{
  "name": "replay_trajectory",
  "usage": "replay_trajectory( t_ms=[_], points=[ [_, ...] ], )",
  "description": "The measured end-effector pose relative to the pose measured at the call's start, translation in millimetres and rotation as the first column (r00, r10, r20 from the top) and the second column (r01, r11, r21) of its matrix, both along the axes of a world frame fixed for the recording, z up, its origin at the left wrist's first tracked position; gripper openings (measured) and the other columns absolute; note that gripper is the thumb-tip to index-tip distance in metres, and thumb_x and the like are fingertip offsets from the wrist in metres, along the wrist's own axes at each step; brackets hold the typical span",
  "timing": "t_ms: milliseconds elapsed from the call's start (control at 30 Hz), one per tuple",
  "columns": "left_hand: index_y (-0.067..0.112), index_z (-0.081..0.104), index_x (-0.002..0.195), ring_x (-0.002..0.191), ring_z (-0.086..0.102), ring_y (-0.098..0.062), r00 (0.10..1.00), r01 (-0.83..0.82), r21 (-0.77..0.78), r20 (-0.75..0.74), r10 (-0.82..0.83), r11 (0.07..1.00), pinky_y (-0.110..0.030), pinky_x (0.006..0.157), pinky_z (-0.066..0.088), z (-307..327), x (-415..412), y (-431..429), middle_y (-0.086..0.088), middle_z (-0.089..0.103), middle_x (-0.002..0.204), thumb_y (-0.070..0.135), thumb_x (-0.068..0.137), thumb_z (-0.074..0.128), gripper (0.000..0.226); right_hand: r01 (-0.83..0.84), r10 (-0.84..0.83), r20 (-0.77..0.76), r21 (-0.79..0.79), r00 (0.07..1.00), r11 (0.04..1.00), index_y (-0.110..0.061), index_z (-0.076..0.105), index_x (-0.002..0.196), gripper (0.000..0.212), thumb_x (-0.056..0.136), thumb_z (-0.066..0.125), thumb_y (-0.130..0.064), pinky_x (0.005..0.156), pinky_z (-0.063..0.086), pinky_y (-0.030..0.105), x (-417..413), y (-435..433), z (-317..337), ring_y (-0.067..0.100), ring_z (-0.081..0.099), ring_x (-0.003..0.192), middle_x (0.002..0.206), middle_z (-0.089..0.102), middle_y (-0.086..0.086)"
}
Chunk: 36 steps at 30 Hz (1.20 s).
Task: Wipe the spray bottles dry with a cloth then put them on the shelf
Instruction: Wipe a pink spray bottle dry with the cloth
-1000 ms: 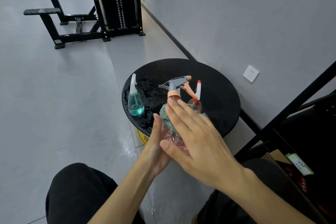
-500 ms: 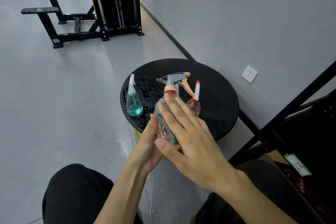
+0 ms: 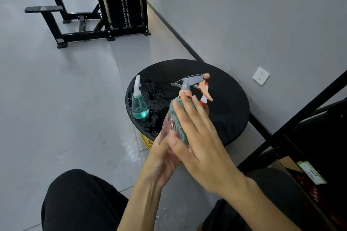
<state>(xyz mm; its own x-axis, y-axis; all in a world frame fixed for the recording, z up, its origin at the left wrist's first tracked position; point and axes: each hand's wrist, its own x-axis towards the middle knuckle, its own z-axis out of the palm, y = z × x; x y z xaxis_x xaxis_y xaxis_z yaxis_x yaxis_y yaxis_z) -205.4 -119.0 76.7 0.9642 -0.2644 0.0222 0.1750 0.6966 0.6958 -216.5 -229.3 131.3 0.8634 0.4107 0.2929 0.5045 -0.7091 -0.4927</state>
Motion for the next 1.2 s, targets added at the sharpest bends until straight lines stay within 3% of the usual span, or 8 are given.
replay_trajectory(
  t_ms=[167, 333, 600, 700, 867, 933, 1067, 1200],
  points=[
    [0.031, 0.068, 0.117, 0.099, 0.068, -0.019, 1.000, 0.005, 0.021, -0.016, -0.004, 1.000, -0.035, 0.075, 0.058, -3.4, -4.8, -2.2, -0.004, 0.068, 0.117, 0.042, 0.063, 0.086, 0.058, 0.026, -0.026, -0.002, 0.000, 1.000, 1.000, -0.022, 0.012, 0.153, 0.066, 0.095, 0.019, -0.053, 0.121, 0.009, 0.043, 13.9, -4.7, -3.8, 0.004, -0.014, 0.146, 0.160, -0.004, -0.014],
    [0.028, 0.075, 0.103, 0.076, 0.070, -0.015, 0.999, -0.005, 0.065, -0.052, 0.009, 0.998, -0.032, 0.066, 0.059, -4.5, -9.3, -10.1, -0.001, 0.073, 0.090, 0.052, 0.056, 0.084, 0.054, 0.073, -0.064, -0.108, 0.088, 0.992, 0.993, -0.026, 0.009, 0.153, 0.071, 0.092, 0.017, -0.060, 0.121, 0.002, 0.035, 35.5, -11.8, 1.7, -0.004, -0.018, 0.142, 0.159, -0.007, -0.020],
    [0.021, 0.071, 0.113, 0.098, 0.069, -0.019, 0.994, -0.025, -0.072, -0.108, 0.017, 0.997, -0.033, 0.074, 0.058, -7.5, -6.4, -8.3, -0.008, 0.071, 0.111, 0.045, 0.063, 0.083, 0.057, -0.019, 0.019, 0.009, -0.013, 1.000, 1.000, -0.020, 0.018, 0.152, 0.063, 0.097, 0.026, -0.049, 0.120, 0.009, 0.032, -3.3, -6.2, -8.5, 0.005, -0.004, 0.147, 0.161, 0.004, -0.013],
    [0.020, 0.072, 0.112, 0.094, 0.069, -0.018, 0.994, -0.016, -0.057, -0.108, 0.010, 0.998, -0.034, 0.074, 0.059, -8.1, -4.6, -8.6, -0.008, 0.070, 0.110, 0.044, 0.065, 0.082, 0.054, -0.004, 0.005, -0.035, 0.026, 0.999, 1.000, -0.021, 0.019, 0.152, 0.065, 0.096, 0.025, -0.052, 0.120, 0.003, 0.025, 16.4, -11.1, -3.4, 0.000, -0.006, 0.146, 0.160, 0.005, -0.013],
    [0.017, 0.075, 0.100, 0.072, 0.069, -0.015, 0.990, 0.001, -0.072, -0.138, -0.011, 0.997, -0.026, 0.060, 0.059, -8.0, -3.3, -12.2, -0.007, 0.072, 0.089, 0.044, 0.054, 0.088, 0.055, 0.076, -0.068, -0.108, 0.064, 0.992, 0.995, -0.027, 0.013, 0.153, 0.070, 0.092, 0.019, -0.061, 0.116, -0.003, 0.018, 38.3, -18.7, -0.9, -0.007, -0.011, 0.142, 0.159, 0.000, -0.020],
    [0.015, 0.074, 0.105, 0.075, 0.070, -0.016, 0.990, 0.003, -0.078, -0.140, -0.013, 0.997, -0.027, 0.061, 0.058, -7.9, -4.3, -12.1, -0.008, 0.072, 0.093, 0.043, 0.056, 0.088, 0.058, 0.054, -0.049, -0.087, 0.062, 0.995, 0.997, -0.024, 0.014, 0.153, 0.068, 0.094, 0.021, -0.057, 0.116, -0.003, 0.018, 29.5, -17.5, -3.4, -0.005, -0.010, 0.144, 0.160, 0.000, -0.018],
    [0.021, 0.070, 0.115, 0.099, 0.069, -0.018, 0.998, -0.024, -0.073, -0.068, 0.019, 0.997, -0.032, 0.079, 0.058, -8.5, -6.5, -11.3, -0.007, 0.070, 0.114, 0.040, 0.065, 0.085, 0.056, -0.008, 0.009, -0.018, 0.019, 1.000, 1.000, -0.019, 0.017, 0.153, 0.063, 0.098, 0.027, -0.049, 0.121, 0.004, 0.029, 6.5, -11.2, -10.7, 0.003, -0.006, 0.147, 0.161, 0.003, -0.012],
    [0.032, 0.075, 0.105, 0.088, 0.068, -0.016, 0.998, -0.007, 0.016, -0.056, 0.008, 1.000, -0.030, 0.073, 0.058, -5.9, -5.9, -10.2, 0.002, 0.073, 0.100, 0.039, 0.063, 0.083, 0.043, -0.003, 0.004, -0.028, 0.025, 1.000, 1.000, -0.020, 0.018, 0.153, 0.064, 0.097, 0.025, -0.050, 0.118, -0.001, 0.020, 20.5, -14.0, -8.0, 0.000, -0.007, 0.146, 0.161, 0.005, -0.013]
  ],
)
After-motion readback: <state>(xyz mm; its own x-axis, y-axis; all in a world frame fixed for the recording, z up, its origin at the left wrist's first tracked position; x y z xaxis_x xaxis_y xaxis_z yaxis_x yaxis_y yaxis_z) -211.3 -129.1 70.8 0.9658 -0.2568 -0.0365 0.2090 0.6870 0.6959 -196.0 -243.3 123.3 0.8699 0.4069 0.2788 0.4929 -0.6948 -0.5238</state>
